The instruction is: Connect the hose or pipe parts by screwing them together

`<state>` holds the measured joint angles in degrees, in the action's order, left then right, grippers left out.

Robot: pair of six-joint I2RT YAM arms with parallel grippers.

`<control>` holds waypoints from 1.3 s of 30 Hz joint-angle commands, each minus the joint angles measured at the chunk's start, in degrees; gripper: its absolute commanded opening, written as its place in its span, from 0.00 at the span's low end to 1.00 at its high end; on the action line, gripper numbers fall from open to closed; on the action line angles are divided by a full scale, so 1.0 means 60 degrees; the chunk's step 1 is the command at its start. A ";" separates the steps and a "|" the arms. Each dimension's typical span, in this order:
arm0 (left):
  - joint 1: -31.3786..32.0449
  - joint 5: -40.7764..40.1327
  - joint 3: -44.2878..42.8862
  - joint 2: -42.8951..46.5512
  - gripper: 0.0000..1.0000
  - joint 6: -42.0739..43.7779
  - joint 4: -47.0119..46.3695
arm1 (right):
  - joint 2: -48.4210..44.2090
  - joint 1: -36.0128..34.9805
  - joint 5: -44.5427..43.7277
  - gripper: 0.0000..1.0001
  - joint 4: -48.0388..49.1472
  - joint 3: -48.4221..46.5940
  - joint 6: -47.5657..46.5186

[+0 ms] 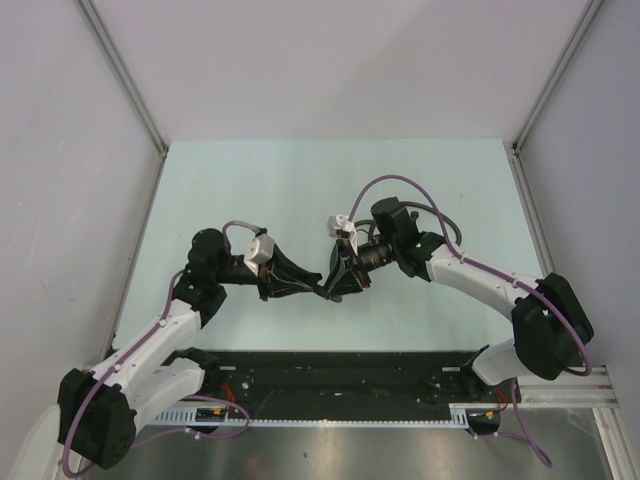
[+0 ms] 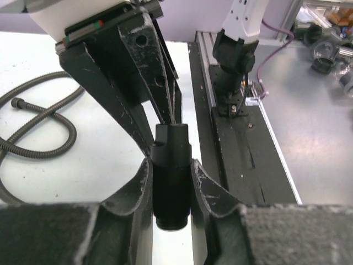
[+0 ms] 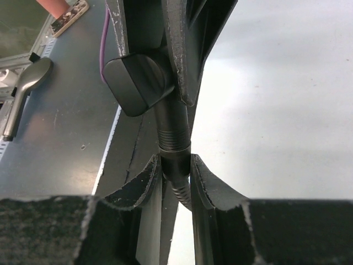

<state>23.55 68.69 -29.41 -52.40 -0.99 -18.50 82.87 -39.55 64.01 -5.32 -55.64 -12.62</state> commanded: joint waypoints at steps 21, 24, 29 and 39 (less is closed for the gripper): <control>-0.0072 -0.0959 -0.0050 0.0003 0.00 0.2188 0.0213 | -0.0715 0.0190 -0.0588 0.38 -0.0342 -0.0498 0.0581; -0.0219 -0.1091 -0.0079 0.0047 0.00 0.1939 0.0213 | -0.0876 0.0234 -0.1233 0.42 -0.0709 -0.0498 0.0551; -0.0248 -0.1748 -0.0079 0.0135 0.00 0.1062 0.0183 | -0.1447 0.0395 -0.2579 0.46 -0.0901 -0.0483 0.0580; -0.0351 -0.4210 -0.0650 0.0559 0.00 -0.2978 0.0213 | -0.3541 -0.0511 -0.8932 0.60 0.3885 0.2239 0.0099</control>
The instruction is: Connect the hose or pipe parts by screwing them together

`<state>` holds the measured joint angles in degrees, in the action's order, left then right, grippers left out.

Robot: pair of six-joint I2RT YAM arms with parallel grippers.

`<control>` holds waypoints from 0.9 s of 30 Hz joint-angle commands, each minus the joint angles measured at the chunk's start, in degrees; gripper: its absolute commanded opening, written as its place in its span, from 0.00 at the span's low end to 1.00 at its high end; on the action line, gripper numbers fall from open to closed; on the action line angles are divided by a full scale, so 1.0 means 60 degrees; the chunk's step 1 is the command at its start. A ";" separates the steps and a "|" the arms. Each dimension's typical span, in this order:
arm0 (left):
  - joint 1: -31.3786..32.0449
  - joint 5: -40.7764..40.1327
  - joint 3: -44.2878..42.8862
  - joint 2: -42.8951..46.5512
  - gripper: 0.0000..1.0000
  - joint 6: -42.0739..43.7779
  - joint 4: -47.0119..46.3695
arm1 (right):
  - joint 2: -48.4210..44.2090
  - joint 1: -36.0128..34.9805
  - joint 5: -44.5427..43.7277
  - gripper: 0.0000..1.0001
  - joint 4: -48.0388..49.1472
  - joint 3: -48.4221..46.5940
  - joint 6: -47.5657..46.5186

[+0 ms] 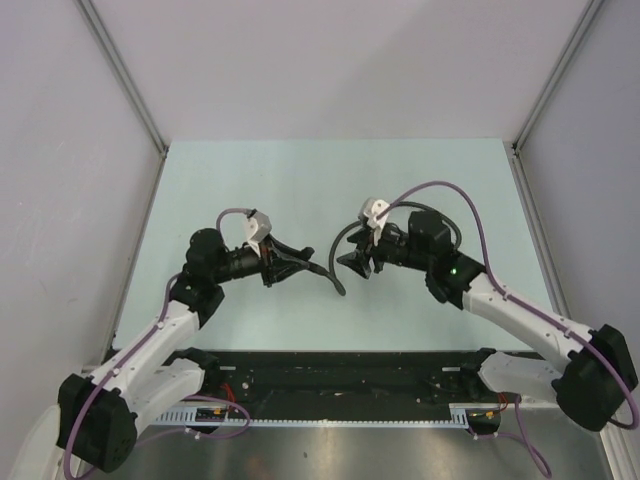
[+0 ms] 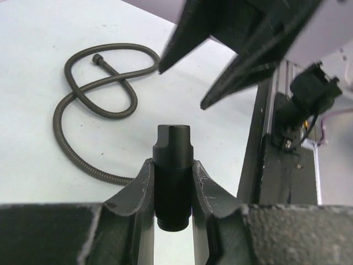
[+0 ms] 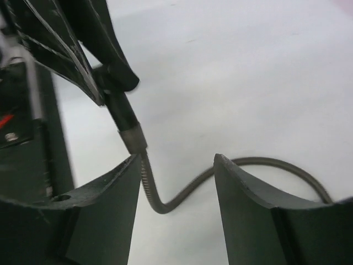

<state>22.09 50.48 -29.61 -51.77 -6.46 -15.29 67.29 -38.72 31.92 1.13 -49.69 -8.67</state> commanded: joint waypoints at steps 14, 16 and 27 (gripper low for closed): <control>-0.0092 -0.3786 -0.1760 0.0601 0.00 -0.5454 0.2196 | -0.1460 -0.4444 -0.7135 0.92 0.6432 0.3741 -0.5102; -0.0092 -0.3536 -0.1804 0.0440 0.00 -0.6085 0.2226 | -0.0979 -0.4737 -0.7575 0.93 0.7193 0.3741 -0.5380; -0.0107 -0.3696 -0.1921 0.0967 0.00 -0.6965 0.2387 | 0.1178 -0.4987 -0.8353 0.86 0.9392 0.3390 -0.6729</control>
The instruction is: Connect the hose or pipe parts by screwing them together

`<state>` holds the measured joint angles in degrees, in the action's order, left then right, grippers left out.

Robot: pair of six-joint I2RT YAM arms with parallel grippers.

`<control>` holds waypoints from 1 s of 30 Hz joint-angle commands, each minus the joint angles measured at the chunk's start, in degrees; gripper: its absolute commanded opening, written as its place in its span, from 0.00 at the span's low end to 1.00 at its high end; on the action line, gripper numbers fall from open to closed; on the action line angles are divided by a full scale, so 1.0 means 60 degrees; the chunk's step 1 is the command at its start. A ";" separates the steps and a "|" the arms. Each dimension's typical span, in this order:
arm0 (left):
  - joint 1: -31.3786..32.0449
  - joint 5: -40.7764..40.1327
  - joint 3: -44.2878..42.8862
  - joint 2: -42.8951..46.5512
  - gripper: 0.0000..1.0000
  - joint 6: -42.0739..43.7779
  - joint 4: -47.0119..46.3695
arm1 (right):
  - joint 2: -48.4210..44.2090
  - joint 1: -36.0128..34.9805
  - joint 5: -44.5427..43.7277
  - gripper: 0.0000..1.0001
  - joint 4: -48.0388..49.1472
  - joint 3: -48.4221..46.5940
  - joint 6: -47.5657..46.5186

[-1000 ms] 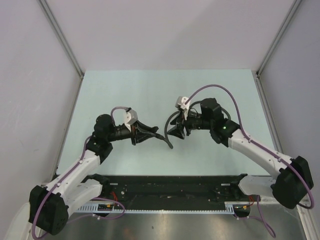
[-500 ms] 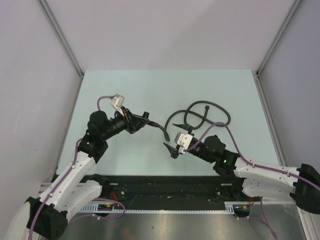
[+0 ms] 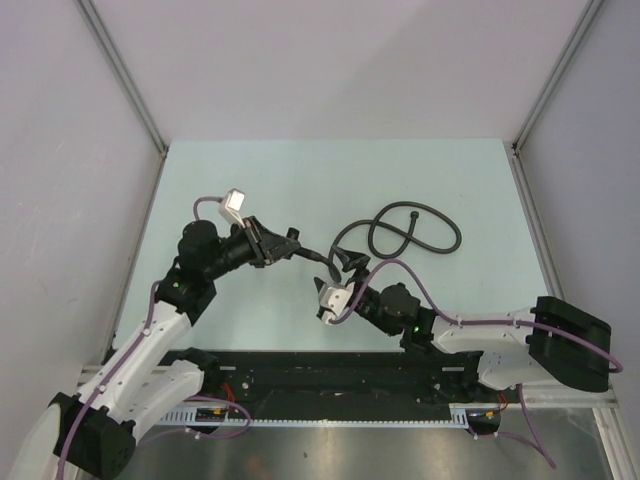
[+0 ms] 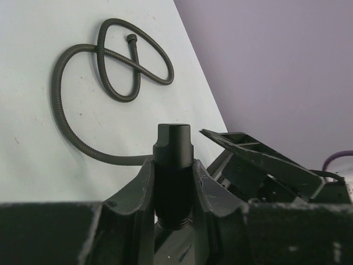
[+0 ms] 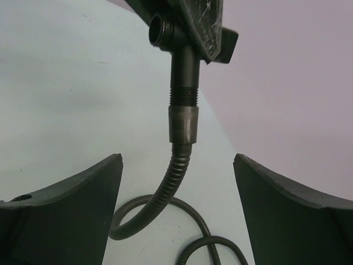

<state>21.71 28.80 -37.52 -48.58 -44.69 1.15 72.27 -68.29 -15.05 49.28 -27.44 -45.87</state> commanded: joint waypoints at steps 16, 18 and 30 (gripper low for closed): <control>-0.0059 0.0649 -0.0632 0.0464 0.00 -0.1370 -0.0367 | 0.1490 0.0044 0.0091 0.45 0.1382 -0.1315 -0.0266; -0.0045 0.0839 -0.0661 0.0479 0.00 -0.1400 -0.0352 | 0.1476 0.0102 0.0208 0.35 0.1353 -0.1388 -0.0076; 0.0043 0.2260 0.0757 0.0479 0.00 0.2330 -0.2650 | 0.0011 0.2619 0.6762 0.00 -0.3287 -0.2821 0.4004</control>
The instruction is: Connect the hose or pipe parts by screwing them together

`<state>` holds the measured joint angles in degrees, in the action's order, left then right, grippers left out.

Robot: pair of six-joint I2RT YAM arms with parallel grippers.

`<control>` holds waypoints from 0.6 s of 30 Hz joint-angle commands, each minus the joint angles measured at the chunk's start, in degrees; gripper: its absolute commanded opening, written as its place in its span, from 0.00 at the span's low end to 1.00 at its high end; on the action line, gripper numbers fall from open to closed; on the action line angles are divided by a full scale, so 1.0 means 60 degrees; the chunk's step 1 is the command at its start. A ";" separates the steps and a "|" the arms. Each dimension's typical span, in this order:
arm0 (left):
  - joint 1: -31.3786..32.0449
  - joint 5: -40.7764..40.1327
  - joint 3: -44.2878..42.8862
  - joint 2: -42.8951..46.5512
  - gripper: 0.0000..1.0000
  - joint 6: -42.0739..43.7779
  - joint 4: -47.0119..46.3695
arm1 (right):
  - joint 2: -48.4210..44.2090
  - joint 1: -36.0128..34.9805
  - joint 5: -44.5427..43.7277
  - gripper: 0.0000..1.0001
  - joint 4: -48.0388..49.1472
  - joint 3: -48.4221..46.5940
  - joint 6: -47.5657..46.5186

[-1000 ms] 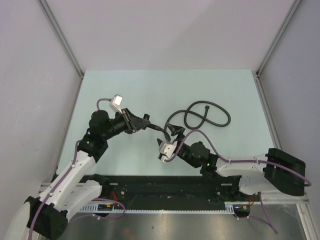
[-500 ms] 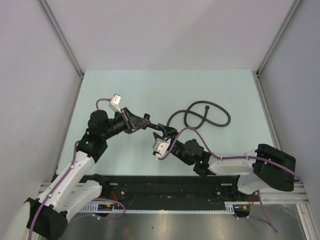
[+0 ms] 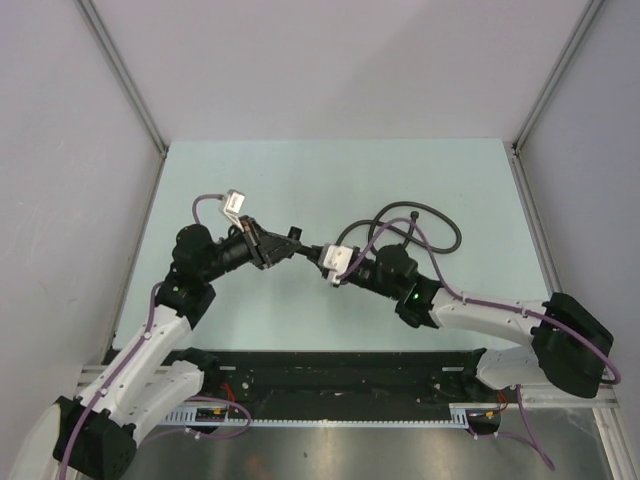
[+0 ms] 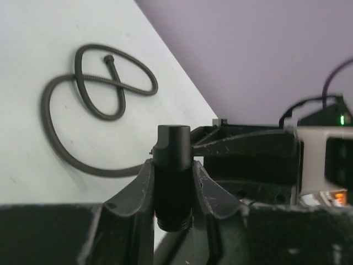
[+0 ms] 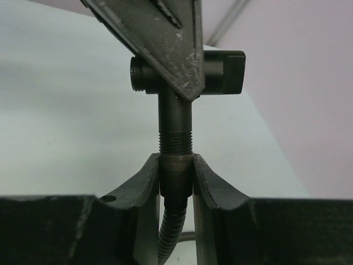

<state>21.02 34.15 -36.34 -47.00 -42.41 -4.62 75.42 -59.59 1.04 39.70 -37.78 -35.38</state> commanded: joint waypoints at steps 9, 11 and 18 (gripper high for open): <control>0.0408 0.4165 0.0638 -0.0704 0.00 0.5691 -0.2100 | 0.0349 0.3529 1.0605 0.00 -0.2970 -0.2096 0.4765; 0.0554 0.4516 0.0520 -0.0823 0.00 0.6042 -0.2101 | 0.0672 0.3720 1.1220 0.00 -0.2591 -0.2170 0.5687; 0.0555 0.1951 0.0285 -0.0722 0.00 0.5313 -0.2101 | 0.0191 0.3810 0.9558 0.54 -0.3875 -0.2170 0.5137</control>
<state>24.36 54.92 -32.23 -52.29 -10.44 -17.65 80.88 -36.97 61.32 19.42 -47.44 -3.40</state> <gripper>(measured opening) 0.272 0.384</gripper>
